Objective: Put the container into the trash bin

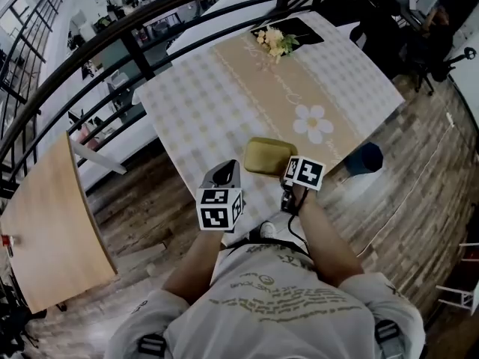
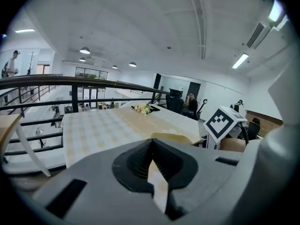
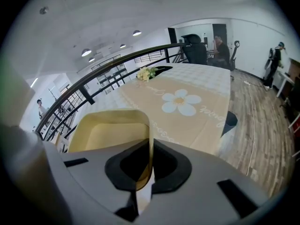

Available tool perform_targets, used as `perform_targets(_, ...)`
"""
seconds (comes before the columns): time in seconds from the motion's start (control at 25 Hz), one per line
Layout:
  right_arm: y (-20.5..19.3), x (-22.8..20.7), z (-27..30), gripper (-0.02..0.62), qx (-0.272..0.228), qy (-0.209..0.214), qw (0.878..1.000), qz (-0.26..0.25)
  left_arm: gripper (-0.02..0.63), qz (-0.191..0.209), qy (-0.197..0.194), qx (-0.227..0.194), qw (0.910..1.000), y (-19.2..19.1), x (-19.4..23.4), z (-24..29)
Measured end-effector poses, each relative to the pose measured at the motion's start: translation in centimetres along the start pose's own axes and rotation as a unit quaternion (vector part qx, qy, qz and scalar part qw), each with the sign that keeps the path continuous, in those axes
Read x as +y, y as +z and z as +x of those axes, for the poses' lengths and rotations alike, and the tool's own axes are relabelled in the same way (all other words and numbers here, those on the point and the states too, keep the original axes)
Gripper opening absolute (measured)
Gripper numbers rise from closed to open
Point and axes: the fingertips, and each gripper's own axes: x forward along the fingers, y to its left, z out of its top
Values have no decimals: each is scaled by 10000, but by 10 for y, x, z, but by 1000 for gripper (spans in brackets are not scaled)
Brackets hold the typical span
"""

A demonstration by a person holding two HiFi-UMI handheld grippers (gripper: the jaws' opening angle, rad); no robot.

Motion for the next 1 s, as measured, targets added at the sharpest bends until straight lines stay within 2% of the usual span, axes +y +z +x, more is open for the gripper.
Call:
perform_targets(0.24,-5,-53,-25,5,-239,-378,9974,565,5,332,-592,142,9976,-1,-43,21)
perform_targets(0.44,-16,-118,-54,5,-456,-820,9888,1163,5,721,-1234,262,9894,-1,-103,46)
perform_targets(0.68,-45,-214,-109,5,-798,-1423,9658,2016,6,1304,-2165,477,9664,-11,-203,69)
perform_targets(1.0,-92,-322,-167,5,-1066,-1922,9264,3057,6,1958,-3033,692,9300,-32,-330,82)
